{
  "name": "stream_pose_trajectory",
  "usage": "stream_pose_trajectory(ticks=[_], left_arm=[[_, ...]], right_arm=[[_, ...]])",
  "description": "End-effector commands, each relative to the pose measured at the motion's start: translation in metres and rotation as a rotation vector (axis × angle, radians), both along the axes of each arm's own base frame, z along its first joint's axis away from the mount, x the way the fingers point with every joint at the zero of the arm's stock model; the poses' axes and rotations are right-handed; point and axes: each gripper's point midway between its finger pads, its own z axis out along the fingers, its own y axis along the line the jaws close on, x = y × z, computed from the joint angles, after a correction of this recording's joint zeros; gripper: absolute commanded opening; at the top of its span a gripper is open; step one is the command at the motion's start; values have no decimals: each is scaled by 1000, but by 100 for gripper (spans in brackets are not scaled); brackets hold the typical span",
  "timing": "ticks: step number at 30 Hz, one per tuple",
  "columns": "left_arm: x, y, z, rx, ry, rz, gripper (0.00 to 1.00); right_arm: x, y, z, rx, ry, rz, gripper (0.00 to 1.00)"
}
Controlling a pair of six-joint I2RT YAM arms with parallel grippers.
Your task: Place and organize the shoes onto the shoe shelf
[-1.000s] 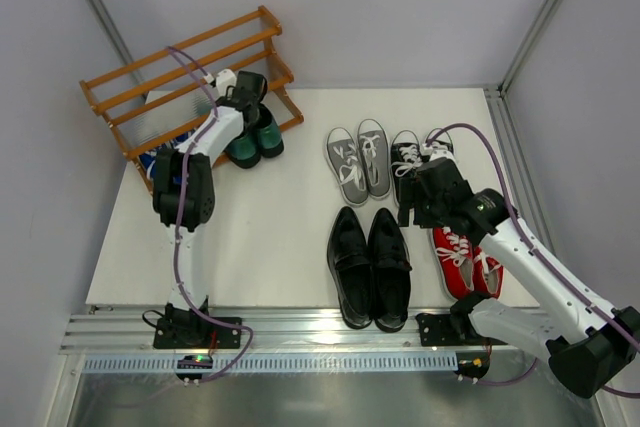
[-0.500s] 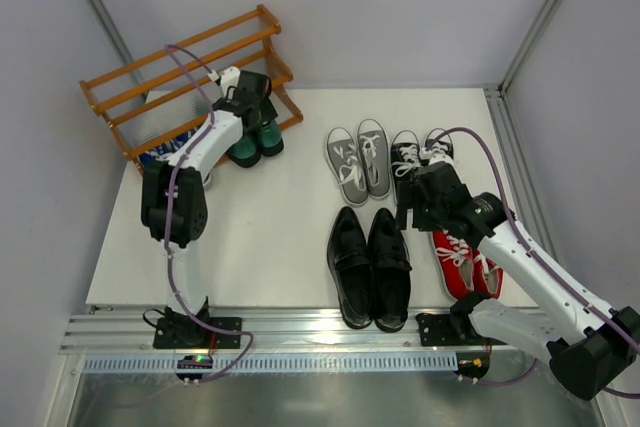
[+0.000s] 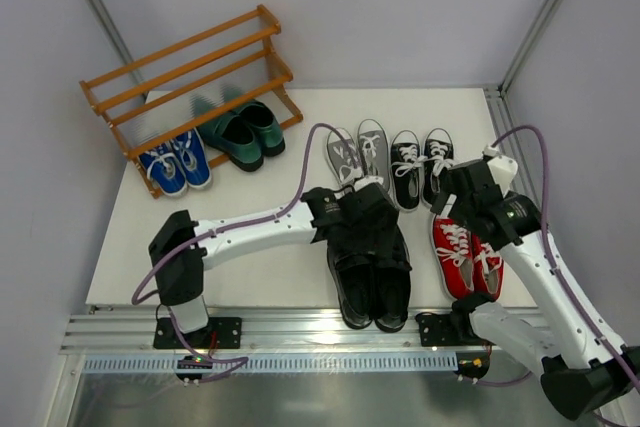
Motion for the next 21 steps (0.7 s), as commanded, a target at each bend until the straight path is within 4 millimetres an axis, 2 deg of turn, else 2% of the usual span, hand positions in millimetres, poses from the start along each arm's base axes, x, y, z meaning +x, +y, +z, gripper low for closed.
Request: stream_pose_trajectory(ticks=[1,4,6,7,10,11,14,16,17,19,20,21], left_arm=[[-27,28,15,4,96,110,99],[-45,34,9,35,106,135,98],[-56,26,6,21,122,114,97],[-68,18,1,26,130,84,97],[-81,13,-11,101,126,42,96],[-79,15,-4,117,107,42,96],[-52,32,11,126,-19,114,98],[-22,46,15,98,-42,202,94],[-17,54,13,87,-32,208,88],[-6,50,16,40,-17,218,84],[-6,48,11,65,-15,193,84],[-8,42,14,58,-2,173,84]], right_arm=[[-3,-17,26,10,-87,-87,97],[-1,-13,23,38,-73,-68,97],[-1,-9,21,55,-62,-59,97],[-2,-6,18,68,-52,-48,97],[-4,0,18,94,-47,-13,97],[0,5,20,106,-63,17,97],[2,19,26,144,-89,116,99],[1,22,27,152,-91,143,99],[0,24,27,156,-90,157,100],[-1,25,26,161,-80,169,100],[-1,26,25,162,-76,173,100],[-1,26,25,161,-73,174,100]])
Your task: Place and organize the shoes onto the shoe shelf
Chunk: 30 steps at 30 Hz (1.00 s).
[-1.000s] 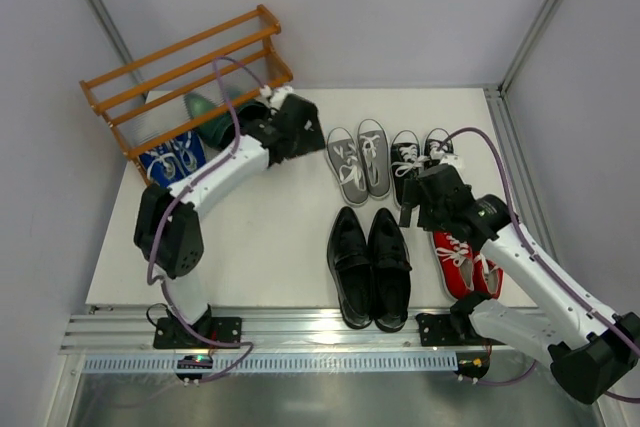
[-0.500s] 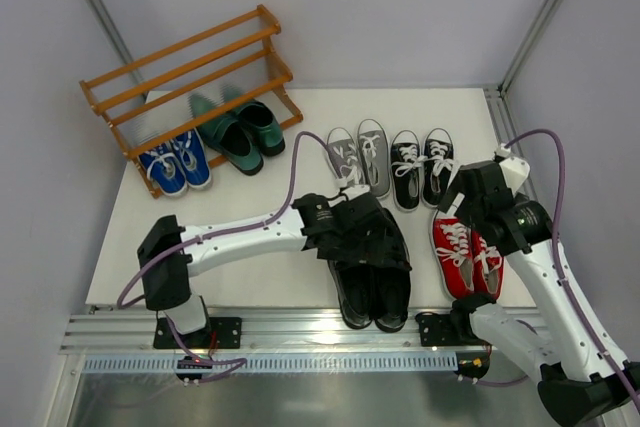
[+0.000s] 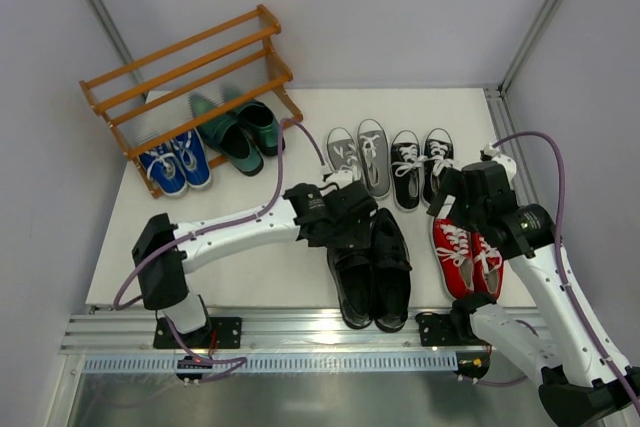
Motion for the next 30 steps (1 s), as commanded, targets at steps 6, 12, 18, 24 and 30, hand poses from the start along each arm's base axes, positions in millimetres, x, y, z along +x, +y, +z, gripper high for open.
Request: stream_pose_trajectory(ticks=[6,12,18,24,30], left_arm=[[15,16,10,66,-80,4,88],[133,120,-4,133,-230,286,0],[220,168,-49,165,-246,324,0],[267,163,-109,276,-143,201,0],[284,215,-129,375,-94,318,0]], right_arm=[[7,12,5,18,-25,83,98],[15,28,-6,55,2,152,89],[35,43,-6,83,-17,207,68],[52,50,-17,66,11,238,63],[63,47,-25,20,22,240,63]])
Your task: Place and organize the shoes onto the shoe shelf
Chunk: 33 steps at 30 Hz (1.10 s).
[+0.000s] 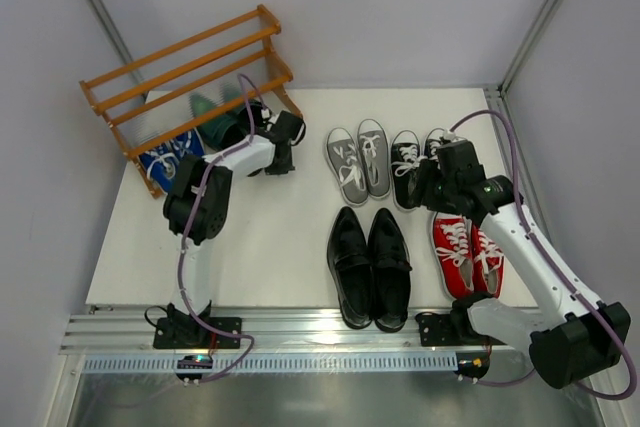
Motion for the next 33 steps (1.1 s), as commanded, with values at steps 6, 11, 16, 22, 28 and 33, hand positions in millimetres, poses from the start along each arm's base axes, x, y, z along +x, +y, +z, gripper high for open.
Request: stream_pose_trajectory(ticks=[6,11,16,22,28,33], left_arm=[[24,94,32,96,-4,137,0],[20,115,22,149,-12,155,0],[37,123,47,122,-97,173,0],[57,120,76,87,-128,168,0],[53,117,85,55,-185,163,0],[24,116,86,40,-101,204,2]], right_arm=[[23,3,-1,-28,-44,34,63],[33,9,-2,-20,-44,53,63],[41,12,-3,-35,-34,79,63],[46,15,-4,-35,-32,90,63],[45,15,-7,-25,-31,88,63],[45,14,-10,-41,-28,93,64]])
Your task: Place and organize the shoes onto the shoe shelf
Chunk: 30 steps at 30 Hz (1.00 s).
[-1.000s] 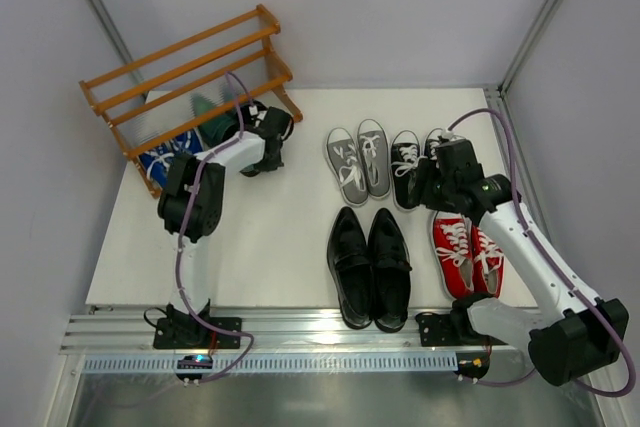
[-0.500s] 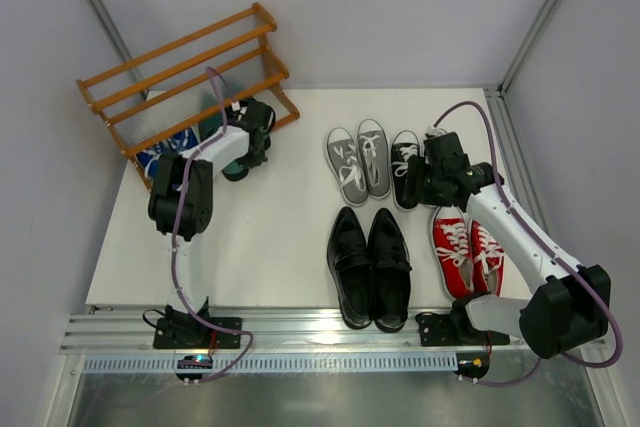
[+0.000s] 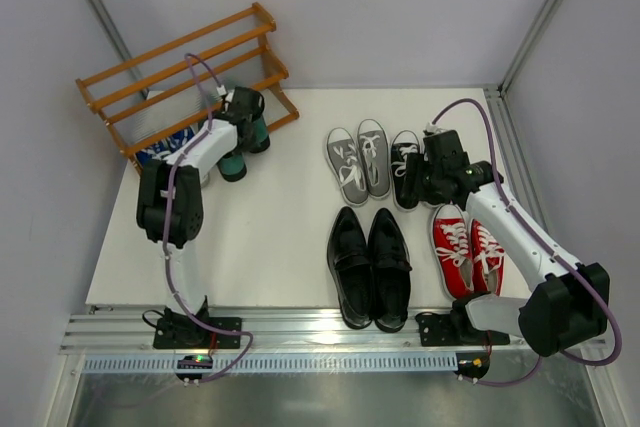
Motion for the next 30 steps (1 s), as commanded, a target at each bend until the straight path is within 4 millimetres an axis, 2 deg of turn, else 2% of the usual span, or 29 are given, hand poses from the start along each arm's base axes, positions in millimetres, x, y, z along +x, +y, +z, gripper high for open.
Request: stream_pose_trajectory(ticks=[1,2,3,4,5,8,10,11,14,16,17,20,23,25,29,30], left_arm=[[-22,9,38,-16,-44,63,14],[-38,6,26,-16,-22,56,33],[-36,3,34,-34,-70,68,59],[-40,1,51,-65,-119,78,63],[-44,0,52,-77,-126,84,67],[-47,1,83,-115,-191,116,78],[-51,5,95,-113,-220,139,81],[-54,8,108,-126,-253,161,82],[-63,24,109,-86,-274,235,84],[-68,31,95,-44,-226,254,85],[-68,32,76,-19,-164,254,86],[-68,33,54,11,-97,256,86],[-60,33,29,9,-90,258,87],[-55,41,16,10,-79,280,88],[-40,56,3,40,-86,302,88],[-33,57,7,34,-112,306,88]], right_arm=[[11,2,13,7,-57,11,64],[11,2,12,9,-55,10,65],[11,4,10,17,-51,14,65],[11,4,10,21,-49,14,67],[11,6,8,25,-43,16,68],[12,6,9,23,-41,21,69],[13,6,11,19,-44,24,70],[13,6,12,14,-47,26,70],[13,6,12,16,-48,28,70],[13,7,11,24,-45,31,70],[13,8,11,26,-43,30,70],[12,7,12,25,-47,33,70],[11,7,13,24,-47,36,70],[10,7,13,25,-46,39,70],[8,8,12,28,-39,43,70],[9,8,12,28,-42,42,70]])
